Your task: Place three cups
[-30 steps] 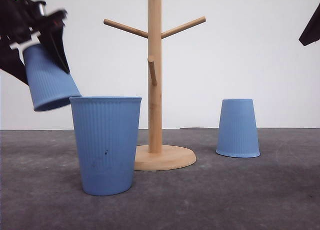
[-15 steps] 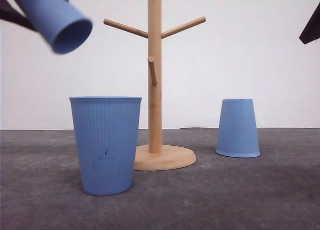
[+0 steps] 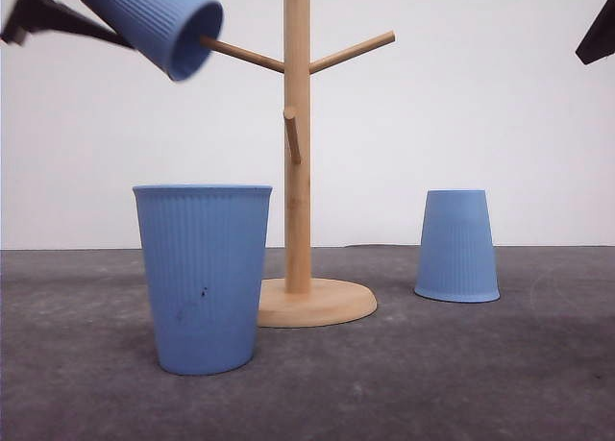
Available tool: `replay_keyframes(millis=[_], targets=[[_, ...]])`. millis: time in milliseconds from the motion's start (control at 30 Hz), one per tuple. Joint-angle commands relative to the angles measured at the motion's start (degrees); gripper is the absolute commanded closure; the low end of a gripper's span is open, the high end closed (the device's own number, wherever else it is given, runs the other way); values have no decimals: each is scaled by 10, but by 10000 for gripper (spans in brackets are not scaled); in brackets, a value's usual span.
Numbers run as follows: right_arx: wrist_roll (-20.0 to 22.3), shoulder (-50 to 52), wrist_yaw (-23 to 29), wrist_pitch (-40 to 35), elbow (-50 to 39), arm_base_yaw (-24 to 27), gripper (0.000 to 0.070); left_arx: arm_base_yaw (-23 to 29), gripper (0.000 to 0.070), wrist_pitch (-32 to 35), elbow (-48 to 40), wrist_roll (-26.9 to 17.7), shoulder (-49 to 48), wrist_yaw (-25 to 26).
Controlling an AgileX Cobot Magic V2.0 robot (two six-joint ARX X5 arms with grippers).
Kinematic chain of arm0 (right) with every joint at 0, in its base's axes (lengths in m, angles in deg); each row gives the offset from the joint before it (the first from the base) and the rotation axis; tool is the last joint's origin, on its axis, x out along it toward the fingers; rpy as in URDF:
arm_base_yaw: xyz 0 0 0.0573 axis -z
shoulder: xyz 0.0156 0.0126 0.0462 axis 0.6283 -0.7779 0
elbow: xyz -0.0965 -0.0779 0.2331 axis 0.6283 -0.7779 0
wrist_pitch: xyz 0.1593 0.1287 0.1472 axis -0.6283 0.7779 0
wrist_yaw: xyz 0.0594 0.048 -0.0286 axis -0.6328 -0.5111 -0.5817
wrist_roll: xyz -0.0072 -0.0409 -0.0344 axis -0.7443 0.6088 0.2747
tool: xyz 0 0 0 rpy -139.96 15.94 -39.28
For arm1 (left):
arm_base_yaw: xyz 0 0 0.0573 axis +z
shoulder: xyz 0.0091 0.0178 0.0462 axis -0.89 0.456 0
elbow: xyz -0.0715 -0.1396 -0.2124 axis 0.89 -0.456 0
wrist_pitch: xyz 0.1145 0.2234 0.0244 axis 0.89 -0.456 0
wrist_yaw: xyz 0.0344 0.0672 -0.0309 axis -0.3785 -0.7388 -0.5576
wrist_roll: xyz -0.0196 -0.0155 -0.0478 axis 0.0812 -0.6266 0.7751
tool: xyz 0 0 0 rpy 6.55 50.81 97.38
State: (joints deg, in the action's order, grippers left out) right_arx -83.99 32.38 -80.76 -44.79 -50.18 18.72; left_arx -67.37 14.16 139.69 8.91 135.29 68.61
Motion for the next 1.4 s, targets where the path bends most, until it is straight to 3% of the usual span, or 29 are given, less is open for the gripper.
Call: replay_keyframes(millis=[0,267,667,733,833,967,1133,1367], targets=[[4,-1,0,-7,10,-3,190,-8,305,22,9,13,15,-1],[4,-1,0,-7,10,-3,189,-41,305,95,9,66,55,-6],[4,-1,0,-7,10,-3,189,-79,297,97,9,63,88,-40],[4,-1,0,-7,10,-3,190,-80,245,97,9,63,88,-44],[3,-1,-1,-7,10,-3,189,-80,109,93,9,63,88,-44],[2,-1,-1,-7,10,-3,189,-80,102,90,9,63,88,-42],[2,-1,-1,-7,10,-3,189,-80,102,62,9,54,88,-20],[2,-1,0,-7,10,-3,190,-71,102,-20,9,-6,69,-9]])
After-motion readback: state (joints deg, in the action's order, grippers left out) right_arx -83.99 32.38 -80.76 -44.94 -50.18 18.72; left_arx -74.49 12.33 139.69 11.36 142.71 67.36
